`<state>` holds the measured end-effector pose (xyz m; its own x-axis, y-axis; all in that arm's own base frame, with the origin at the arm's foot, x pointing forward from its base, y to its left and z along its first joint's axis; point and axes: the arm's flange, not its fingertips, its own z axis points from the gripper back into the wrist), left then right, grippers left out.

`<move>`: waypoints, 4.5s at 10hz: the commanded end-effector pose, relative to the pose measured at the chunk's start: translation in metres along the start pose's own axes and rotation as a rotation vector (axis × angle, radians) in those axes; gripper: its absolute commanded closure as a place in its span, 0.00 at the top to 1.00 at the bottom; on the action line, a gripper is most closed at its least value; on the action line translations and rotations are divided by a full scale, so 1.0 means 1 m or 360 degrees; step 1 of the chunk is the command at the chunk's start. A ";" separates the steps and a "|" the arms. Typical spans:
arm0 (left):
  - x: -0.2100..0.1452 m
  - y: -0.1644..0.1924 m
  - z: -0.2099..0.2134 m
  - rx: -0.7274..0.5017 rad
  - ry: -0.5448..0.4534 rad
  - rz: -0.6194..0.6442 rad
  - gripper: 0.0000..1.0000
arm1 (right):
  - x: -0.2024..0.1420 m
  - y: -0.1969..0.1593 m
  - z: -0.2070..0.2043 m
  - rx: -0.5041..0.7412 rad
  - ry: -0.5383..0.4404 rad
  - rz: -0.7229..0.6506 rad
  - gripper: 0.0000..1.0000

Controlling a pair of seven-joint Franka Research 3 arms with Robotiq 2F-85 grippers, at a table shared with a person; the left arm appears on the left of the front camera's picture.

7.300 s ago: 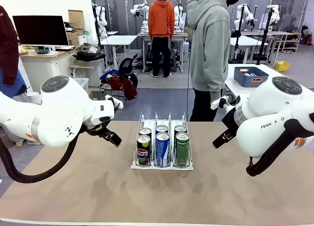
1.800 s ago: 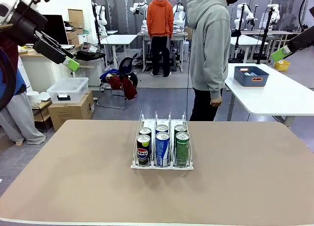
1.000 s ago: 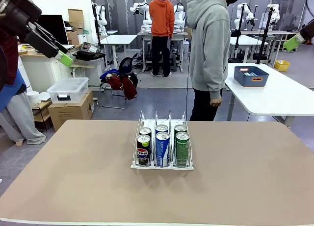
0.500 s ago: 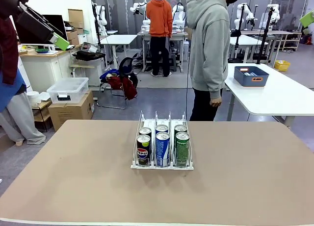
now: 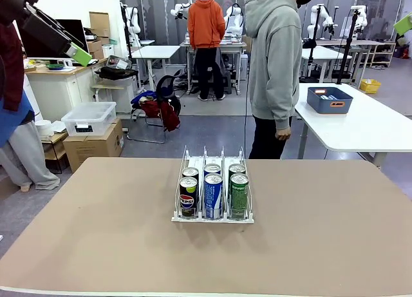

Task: Fill the beverage cans into the dispenser.
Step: Pick up the Pepsi coke handed by the human.

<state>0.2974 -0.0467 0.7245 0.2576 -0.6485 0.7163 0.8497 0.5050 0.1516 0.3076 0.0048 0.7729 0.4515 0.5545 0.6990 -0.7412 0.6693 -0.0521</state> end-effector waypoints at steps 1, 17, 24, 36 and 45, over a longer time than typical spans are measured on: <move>0.000 0.000 0.000 0.0013 0.0007 -0.0004 1.00 | 0.000 0.001 0.000 0.0000 0.0002 0.0004 1.00; 0.016 0.005 0.019 0.0083 -0.0109 0.0183 1.00 | 0.006 0.004 0.002 -0.0017 -0.0015 -0.0011 1.00; 0.016 0.005 0.019 0.0083 -0.0109 0.0183 1.00 | 0.006 0.004 0.002 -0.0017 -0.0015 -0.0011 1.00; 0.016 0.005 0.019 0.0083 -0.0109 0.0183 1.00 | 0.006 0.004 0.002 -0.0017 -0.0015 -0.0011 1.00; 0.016 0.005 0.019 0.0083 -0.0109 0.0183 1.00 | 0.006 0.004 0.002 -0.0017 -0.0015 -0.0011 1.00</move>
<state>0.2981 -0.0450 0.7505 0.3113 -0.5497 0.7752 0.7974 0.5949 0.1017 0.3066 0.0098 0.7779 0.4538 0.5437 0.7060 -0.7313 0.6799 -0.0535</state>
